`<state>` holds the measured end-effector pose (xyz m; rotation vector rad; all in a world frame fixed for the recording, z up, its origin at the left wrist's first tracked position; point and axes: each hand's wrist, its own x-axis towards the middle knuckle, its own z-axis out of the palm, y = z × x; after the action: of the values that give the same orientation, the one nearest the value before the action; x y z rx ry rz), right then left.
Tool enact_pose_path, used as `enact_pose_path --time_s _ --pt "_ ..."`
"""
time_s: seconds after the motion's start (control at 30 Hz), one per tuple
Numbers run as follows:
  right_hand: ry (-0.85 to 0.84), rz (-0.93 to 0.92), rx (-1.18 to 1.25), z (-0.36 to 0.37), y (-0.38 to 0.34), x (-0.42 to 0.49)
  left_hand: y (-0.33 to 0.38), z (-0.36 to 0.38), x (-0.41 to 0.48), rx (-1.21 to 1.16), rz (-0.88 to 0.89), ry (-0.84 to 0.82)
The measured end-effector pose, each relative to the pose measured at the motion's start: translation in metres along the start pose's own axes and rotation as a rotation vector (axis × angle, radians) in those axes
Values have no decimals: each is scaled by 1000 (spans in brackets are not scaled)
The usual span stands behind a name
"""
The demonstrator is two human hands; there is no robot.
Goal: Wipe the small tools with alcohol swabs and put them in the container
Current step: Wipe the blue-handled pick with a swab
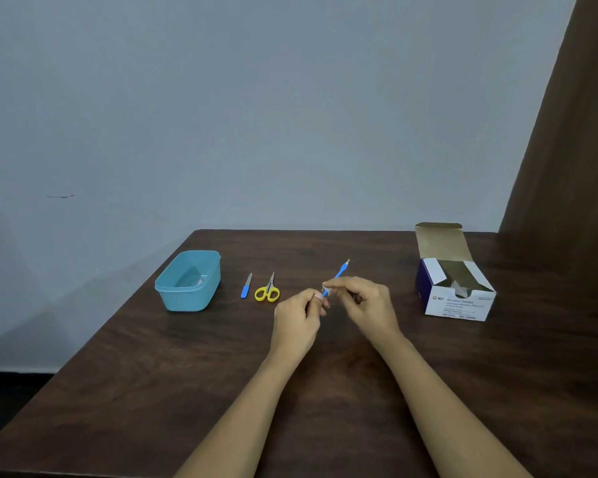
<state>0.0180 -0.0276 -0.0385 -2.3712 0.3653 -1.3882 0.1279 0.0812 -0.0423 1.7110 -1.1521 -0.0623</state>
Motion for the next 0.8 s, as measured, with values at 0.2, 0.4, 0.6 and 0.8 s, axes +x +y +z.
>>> enact_pose_path --time_s 0.2,0.4,0.6,0.8 --pt "66 67 68 -9 0 2 3 -1 -1 -18 -16 -35" --pt "21 53 95 -11 1 5 7 -2 -2 -5 -23 -68" --pt "-12 -202 -231 -13 8 4 7 -4 -2 50 6 -58" --pt "73 -268 -490 -17 7 11 4 -5 -2 105 64 -43"
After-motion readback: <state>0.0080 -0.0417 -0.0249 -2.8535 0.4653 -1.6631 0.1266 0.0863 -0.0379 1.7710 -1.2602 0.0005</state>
